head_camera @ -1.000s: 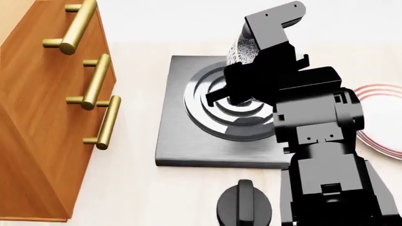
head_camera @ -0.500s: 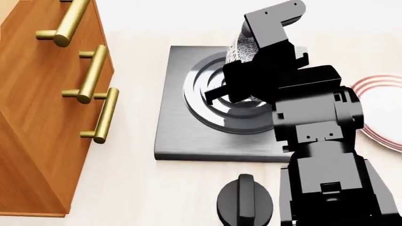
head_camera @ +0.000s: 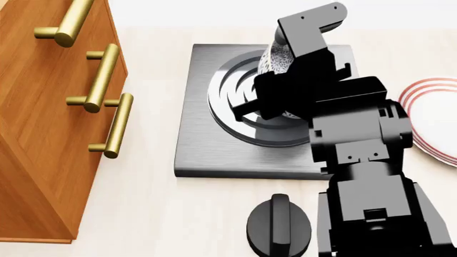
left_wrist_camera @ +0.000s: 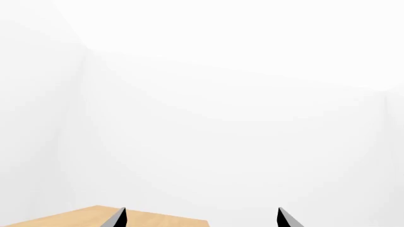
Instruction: Put the bowl on the stove.
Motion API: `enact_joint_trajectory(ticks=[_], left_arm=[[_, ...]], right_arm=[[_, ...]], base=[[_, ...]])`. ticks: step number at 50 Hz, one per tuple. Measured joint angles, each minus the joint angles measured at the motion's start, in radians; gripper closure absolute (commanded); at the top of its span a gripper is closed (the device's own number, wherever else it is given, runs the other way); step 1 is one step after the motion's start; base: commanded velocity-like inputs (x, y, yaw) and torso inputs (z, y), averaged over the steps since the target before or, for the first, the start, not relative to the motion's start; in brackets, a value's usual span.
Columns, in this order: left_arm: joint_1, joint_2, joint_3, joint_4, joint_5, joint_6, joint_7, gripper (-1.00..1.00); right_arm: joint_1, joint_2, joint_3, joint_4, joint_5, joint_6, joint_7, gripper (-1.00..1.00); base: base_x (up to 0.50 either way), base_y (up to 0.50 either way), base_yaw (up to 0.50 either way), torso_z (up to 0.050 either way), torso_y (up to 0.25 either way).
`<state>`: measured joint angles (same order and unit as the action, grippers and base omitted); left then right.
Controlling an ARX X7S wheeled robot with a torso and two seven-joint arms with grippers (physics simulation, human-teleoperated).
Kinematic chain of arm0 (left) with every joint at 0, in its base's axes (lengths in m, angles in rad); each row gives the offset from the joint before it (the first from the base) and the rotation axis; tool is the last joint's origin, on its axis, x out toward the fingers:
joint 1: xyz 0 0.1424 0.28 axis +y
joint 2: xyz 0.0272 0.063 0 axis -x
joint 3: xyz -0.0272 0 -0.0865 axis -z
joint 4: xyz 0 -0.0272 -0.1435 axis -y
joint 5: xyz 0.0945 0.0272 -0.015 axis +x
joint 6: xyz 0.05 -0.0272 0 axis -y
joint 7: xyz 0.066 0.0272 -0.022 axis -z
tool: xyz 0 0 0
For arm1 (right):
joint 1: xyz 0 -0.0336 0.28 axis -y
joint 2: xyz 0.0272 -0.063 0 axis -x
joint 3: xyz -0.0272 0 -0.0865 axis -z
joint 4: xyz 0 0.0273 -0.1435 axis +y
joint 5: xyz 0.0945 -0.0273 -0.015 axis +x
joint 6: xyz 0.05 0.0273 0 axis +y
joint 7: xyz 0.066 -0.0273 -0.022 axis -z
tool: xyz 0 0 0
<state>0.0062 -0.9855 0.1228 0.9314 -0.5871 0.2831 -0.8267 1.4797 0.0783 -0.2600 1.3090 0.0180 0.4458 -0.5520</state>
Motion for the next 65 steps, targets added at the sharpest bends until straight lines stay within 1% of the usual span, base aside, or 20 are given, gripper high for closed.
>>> enact_joint_trajectory(ticks=[6,7,30,47,57,65], left_arm=[[0.000,0.001,0.001,0.000,0.001,0.000,0.000,-1.00],[0.000,0.001,0.001,0.000,0.002,0.001,0.000,-1.00],[0.001,0.002,0.001,-0.001,0.004,0.003,-0.001,-1.00],[0.001,0.000,-0.002,0.001,0.002,0.004,-0.004,-1.00],[0.002,-0.001,-0.004,0.000,-0.001,0.005,-0.006,-1.00],[0.003,-0.001,-0.004,0.000,-0.002,0.006,-0.006,-1.00]], right_arm=[[0.000,-0.002,0.002,0.000,0.001,0.002,-0.002,1.00],[0.000,-0.003,0.003,0.000,0.001,0.002,-0.003,-1.00],[0.012,-0.015,0.065,0.000,0.011,-0.006,-0.050,-1.00],[0.018,-0.023,0.128,0.000,0.015,-0.025,-0.189,-1.00],[0.032,-0.023,0.174,0.000,0.024,-0.080,-0.270,-1.00],[0.051,-0.001,0.245,-0.004,0.051,-0.164,-0.288,-1.00]], base=[[0.00,0.00,0.00,0.000,0.000],[0.00,0.00,0.00,0.000,0.000],[0.00,0.00,0.00,0.000,0.000],[0.00,0.00,0.00,0.000,0.000],[0.00,0.00,0.00,0.000,0.000],[0.00,0.00,0.00,0.000,0.000]])
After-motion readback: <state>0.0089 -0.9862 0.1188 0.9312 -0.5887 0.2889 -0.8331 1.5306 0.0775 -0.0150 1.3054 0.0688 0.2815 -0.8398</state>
